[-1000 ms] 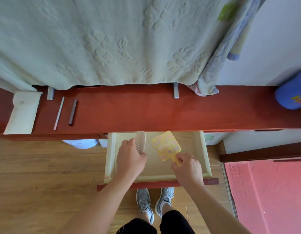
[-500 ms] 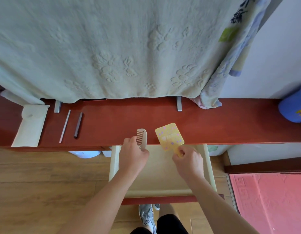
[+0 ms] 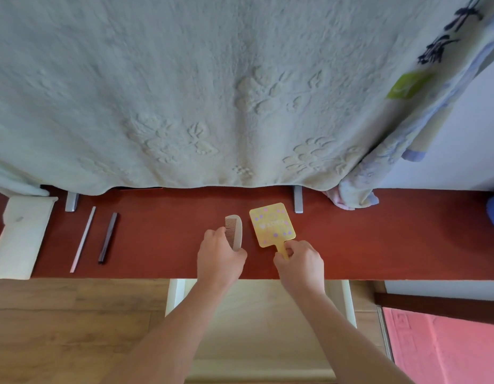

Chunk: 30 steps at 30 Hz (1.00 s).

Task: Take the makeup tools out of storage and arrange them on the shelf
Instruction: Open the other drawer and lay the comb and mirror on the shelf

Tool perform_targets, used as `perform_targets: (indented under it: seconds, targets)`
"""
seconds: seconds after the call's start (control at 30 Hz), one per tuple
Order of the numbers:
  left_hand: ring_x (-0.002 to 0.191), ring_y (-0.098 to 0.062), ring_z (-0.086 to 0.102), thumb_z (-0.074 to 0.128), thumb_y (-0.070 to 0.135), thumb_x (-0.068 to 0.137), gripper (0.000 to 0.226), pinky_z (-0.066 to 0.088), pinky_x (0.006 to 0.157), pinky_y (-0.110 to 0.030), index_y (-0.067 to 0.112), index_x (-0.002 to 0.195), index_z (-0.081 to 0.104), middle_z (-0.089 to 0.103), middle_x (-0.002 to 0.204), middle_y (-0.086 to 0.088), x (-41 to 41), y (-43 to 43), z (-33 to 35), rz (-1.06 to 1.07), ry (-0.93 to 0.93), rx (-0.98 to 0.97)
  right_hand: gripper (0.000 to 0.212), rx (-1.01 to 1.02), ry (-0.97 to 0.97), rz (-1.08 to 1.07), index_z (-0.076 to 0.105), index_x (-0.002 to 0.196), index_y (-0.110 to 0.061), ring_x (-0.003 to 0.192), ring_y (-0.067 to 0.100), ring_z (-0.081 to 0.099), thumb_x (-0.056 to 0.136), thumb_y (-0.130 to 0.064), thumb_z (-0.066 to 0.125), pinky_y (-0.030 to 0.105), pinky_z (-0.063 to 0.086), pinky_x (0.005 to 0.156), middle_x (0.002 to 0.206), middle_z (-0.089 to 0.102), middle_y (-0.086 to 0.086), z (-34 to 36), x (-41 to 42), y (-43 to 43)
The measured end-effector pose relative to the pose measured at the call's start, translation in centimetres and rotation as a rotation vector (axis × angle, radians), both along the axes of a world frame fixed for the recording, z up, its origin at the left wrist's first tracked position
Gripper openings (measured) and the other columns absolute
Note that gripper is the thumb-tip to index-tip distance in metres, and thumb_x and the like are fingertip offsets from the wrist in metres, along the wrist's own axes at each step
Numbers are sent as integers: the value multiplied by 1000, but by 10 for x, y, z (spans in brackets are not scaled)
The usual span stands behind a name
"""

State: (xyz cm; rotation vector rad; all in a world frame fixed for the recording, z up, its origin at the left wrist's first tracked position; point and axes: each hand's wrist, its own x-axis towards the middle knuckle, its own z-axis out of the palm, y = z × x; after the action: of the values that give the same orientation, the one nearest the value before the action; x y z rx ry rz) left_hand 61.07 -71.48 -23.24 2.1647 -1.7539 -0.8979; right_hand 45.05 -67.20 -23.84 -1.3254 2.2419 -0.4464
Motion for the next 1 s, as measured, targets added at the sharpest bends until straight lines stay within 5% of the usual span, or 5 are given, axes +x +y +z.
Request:
perform_targets:
  seconds: [0.27,0.47,1.0]
  targets:
    - [96,-27,59,68,27,79,48,47,76,-33,11,124,56,52,105,-3,-6,-29,-15,-14,-72,-23,25,45,22,-15,68,105,-10,76,14,55,88,-27,61,24,44,65,90,57,-3,-11,-3,-27]
    - [89,-26,57,68,27,80,36,49,73,-33,11,111,58,51,100,-4,-12,-29,-21,-84,-135,-68,20,50,53,-29,68,95,-9,71,18,55,87,-25,61,27,39,62,84,56,-1,-18,2,-30]
    - [88,-25,60,74,38,79,47,53,72,-34,12,115,57,50,102,-2,-10,-25,-30,-90,-131,-91,22,-9,46,-62,64,79,-10,58,15,48,85,-30,69,27,34,56,73,50,-4,-27,9,-28]
